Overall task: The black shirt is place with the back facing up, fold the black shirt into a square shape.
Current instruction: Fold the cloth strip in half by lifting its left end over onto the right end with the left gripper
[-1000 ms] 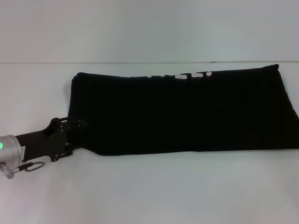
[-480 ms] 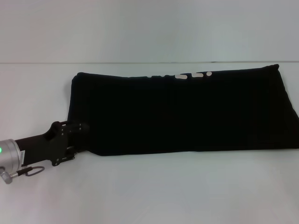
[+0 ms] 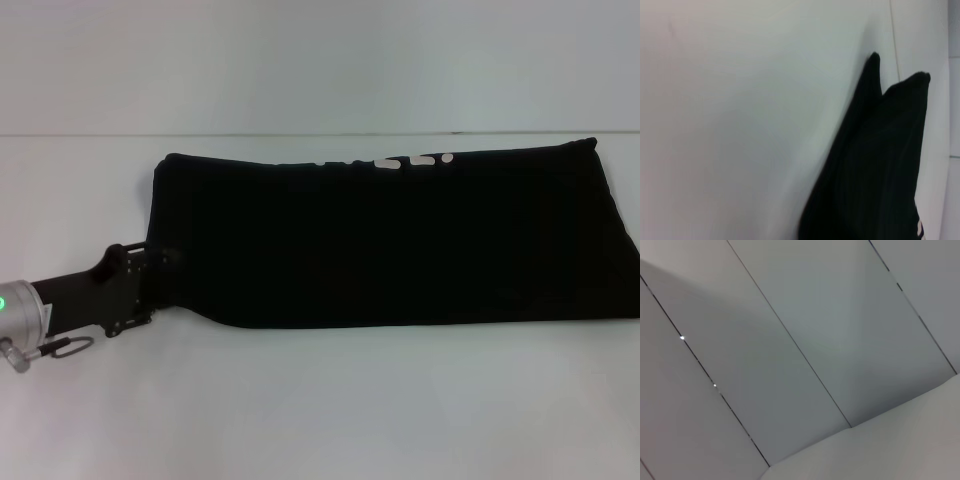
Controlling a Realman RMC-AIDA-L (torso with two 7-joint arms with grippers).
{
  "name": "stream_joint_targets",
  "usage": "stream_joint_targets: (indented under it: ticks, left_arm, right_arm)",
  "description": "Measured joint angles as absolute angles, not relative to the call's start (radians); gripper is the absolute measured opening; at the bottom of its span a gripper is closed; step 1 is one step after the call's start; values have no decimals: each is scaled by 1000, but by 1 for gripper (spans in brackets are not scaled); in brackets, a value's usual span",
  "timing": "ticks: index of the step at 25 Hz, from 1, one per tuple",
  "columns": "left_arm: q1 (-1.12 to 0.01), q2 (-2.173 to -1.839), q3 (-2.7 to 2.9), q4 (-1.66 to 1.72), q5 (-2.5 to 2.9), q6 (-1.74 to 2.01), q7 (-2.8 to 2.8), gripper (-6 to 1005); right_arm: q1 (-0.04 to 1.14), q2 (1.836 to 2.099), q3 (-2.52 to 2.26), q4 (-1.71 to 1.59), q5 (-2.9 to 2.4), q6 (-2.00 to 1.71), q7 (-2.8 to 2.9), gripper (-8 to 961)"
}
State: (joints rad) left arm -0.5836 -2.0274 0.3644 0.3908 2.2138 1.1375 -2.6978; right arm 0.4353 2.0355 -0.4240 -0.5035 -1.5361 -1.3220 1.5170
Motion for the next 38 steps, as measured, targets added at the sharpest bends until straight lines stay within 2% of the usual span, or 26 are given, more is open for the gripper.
stream_joint_targets:
  ticks: [38]
  left_arm:
    - [-612,-2021,370,385,2255,1121,-2683,592]
  right_arm:
    - [430,2036,-416,-503,-1535,-1328,1517,789]
